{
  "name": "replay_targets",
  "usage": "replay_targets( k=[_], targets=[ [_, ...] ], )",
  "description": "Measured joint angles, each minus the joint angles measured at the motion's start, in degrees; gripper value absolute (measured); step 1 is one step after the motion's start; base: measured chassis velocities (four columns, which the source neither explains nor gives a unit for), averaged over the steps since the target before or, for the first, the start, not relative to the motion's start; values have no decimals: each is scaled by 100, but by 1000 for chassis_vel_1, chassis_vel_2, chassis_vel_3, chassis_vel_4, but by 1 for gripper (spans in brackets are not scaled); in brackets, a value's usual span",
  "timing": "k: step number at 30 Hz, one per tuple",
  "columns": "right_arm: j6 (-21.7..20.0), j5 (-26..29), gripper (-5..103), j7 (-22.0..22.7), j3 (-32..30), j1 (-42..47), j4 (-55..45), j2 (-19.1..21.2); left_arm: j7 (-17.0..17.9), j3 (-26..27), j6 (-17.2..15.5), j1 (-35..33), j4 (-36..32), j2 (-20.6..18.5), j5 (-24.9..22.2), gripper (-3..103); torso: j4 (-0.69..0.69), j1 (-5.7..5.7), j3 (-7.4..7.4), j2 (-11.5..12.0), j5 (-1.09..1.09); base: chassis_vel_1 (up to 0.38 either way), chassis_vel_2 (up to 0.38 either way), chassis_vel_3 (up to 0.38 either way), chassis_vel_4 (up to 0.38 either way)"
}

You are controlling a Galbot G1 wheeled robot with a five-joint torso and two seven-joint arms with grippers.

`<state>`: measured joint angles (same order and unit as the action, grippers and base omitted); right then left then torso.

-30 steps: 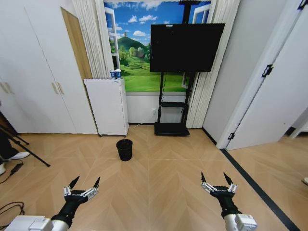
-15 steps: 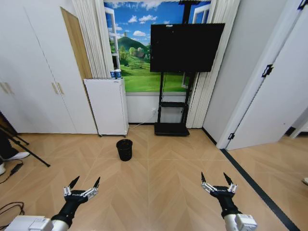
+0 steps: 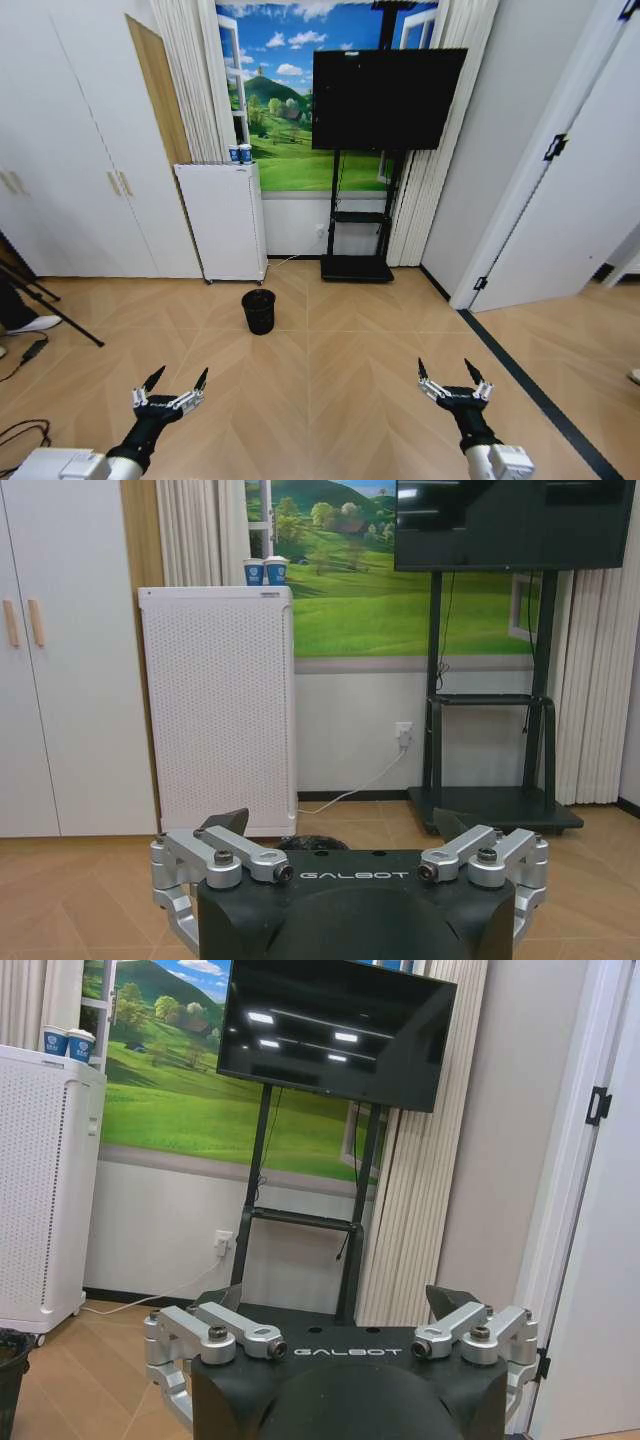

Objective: Pick up the trash bin and place the garbage on the floor into it.

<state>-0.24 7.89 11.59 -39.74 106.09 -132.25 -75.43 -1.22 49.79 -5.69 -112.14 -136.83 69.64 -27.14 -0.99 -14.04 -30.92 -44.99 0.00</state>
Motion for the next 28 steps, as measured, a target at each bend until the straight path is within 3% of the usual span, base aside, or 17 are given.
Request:
replay_targets(
  k=[28],
  targets=[
    [0,0,100,0,0,0,0,0,0,0,0,0,0,0,0,100,0,0,0,0,0,0,0,0,0]
  ],
)
